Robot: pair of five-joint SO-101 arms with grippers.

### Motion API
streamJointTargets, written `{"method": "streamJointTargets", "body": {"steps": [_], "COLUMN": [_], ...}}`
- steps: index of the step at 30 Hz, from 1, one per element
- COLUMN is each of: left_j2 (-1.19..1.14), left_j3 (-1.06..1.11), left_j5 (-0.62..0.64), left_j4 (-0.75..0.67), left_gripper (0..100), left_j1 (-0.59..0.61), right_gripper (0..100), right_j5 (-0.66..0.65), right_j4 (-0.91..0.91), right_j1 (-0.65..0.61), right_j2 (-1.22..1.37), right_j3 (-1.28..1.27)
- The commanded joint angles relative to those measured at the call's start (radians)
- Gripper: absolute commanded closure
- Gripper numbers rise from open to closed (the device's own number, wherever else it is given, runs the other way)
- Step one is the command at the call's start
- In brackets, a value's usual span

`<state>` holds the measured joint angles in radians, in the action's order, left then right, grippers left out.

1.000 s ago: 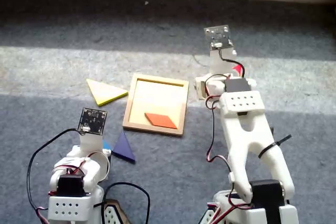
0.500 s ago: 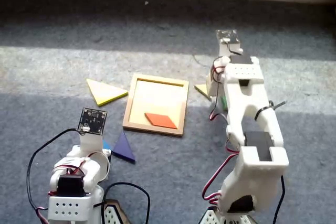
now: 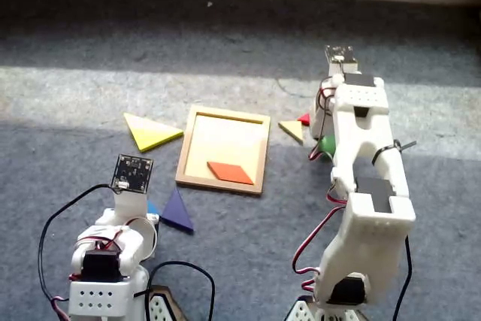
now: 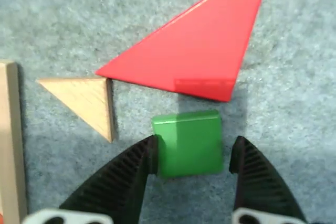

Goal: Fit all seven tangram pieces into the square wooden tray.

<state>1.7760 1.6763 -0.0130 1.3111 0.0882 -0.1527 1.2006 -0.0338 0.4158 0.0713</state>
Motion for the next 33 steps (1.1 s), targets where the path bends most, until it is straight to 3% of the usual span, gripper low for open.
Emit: {"method": "streamJointTargets", "body": {"steps": [1, 18, 25, 33], "left_j2": [0.041, 0.041, 0.041, 0.041], "left_j3": [0.019, 0.019, 0.019, 0.019], "left_j5": [-0.003, -0.003, -0.003, -0.003], "left_j4": [0.006, 0.006, 0.006, 0.006], "left_gripper": [99, 99, 99, 99], "left_j1": [-0.013, -0.013, -0.013, -0.013], "right_gripper": [77.3, 77.5, 92.4, 94.7], "right_j5": [-0.015, -0.077, -0.078, -0.075], "right_j4": [0.012, 0.074, 0.085, 0.130], "right_j1": [-0.035, -0.024, -0.022, -0.025], "right_j2": [-0.019, 0.120, 0.114, 0.079], "right_j3": [0.044, 0.176, 0.185, 0.186]}}
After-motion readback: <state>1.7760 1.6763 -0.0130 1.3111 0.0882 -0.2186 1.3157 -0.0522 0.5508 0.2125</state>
